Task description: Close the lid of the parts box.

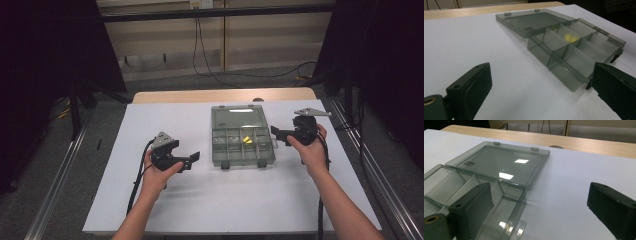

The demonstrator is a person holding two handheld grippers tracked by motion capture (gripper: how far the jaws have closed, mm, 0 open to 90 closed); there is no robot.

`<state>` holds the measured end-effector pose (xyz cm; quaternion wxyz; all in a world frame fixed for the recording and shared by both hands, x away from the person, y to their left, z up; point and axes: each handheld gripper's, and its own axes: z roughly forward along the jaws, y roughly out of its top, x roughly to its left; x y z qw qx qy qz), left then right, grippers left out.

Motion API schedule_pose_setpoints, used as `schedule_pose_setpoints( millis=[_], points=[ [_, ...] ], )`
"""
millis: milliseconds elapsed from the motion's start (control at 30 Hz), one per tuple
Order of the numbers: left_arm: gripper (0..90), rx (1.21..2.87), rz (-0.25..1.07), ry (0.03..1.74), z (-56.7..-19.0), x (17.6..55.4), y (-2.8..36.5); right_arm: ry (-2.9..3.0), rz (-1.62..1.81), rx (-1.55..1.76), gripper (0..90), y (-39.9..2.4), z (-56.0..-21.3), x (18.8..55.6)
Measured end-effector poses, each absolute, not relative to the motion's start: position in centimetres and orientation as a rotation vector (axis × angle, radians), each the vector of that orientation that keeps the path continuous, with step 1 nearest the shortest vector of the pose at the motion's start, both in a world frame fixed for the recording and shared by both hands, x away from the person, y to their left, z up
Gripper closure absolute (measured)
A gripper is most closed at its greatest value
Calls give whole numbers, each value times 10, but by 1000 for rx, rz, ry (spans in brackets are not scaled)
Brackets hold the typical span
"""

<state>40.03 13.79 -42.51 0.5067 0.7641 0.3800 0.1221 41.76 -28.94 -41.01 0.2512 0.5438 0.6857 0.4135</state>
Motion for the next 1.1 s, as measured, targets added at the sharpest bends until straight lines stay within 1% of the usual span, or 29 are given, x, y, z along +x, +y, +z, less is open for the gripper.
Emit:
schedule_pose_setpoints(
  millis=[200,700,1100],
  points=[
    [51,1857,286,928,-424,413,127,1864,1117,1499,56,-290,-416,423],
    [53,1877,294,955,-422,443,98,1859,1124,1506,60,-290,-423,431],
    [50,1886,296,982,-425,461,85,1840,1103,1512,65,-294,-428,435]
  ],
)
